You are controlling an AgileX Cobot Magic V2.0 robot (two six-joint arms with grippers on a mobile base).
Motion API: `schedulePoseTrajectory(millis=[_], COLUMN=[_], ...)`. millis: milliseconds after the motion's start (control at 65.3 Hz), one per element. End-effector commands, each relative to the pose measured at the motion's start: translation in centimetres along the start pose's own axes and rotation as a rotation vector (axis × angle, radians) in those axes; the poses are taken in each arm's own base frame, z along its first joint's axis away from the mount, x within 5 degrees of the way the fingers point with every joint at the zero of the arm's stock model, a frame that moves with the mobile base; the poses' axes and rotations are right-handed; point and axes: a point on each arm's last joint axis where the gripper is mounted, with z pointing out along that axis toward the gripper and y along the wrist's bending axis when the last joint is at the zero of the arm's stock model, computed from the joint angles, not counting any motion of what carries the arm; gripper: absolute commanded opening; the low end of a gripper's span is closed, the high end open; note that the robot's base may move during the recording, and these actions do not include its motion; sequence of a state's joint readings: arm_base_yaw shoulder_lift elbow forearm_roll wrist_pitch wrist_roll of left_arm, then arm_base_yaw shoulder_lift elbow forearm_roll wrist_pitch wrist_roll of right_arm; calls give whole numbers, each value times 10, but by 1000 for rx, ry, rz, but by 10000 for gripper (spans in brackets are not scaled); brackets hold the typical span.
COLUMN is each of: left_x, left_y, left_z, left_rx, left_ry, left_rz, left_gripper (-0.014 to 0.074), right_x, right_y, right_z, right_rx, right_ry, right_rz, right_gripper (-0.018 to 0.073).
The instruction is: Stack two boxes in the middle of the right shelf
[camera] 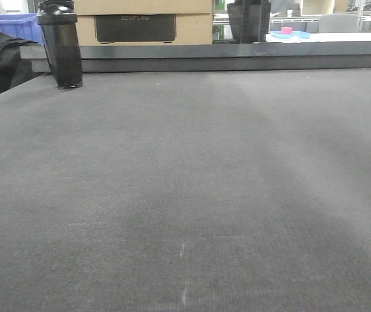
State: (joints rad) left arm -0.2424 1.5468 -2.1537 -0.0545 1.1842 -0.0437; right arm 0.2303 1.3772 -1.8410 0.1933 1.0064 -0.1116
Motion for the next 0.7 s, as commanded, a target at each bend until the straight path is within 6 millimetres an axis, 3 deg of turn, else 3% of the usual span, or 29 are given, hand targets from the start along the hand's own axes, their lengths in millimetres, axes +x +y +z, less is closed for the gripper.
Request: schedulePoseTrajectory(millis=[0, 689], left_x=[-6, -6], left_y=[4, 5], left_z=[-10, -10], left_rx=[-36, -39], left_ry=[-59, -59], left_rz=[18, 19], left_gripper=[-111, -111], right_x=[-8, -17], right_y=[-5, -9], right_z=[-10, 5], right_rx=[53, 66], right_ry=[-78, -164], right_rz=[-35, -33], right_gripper=[-153, -153])
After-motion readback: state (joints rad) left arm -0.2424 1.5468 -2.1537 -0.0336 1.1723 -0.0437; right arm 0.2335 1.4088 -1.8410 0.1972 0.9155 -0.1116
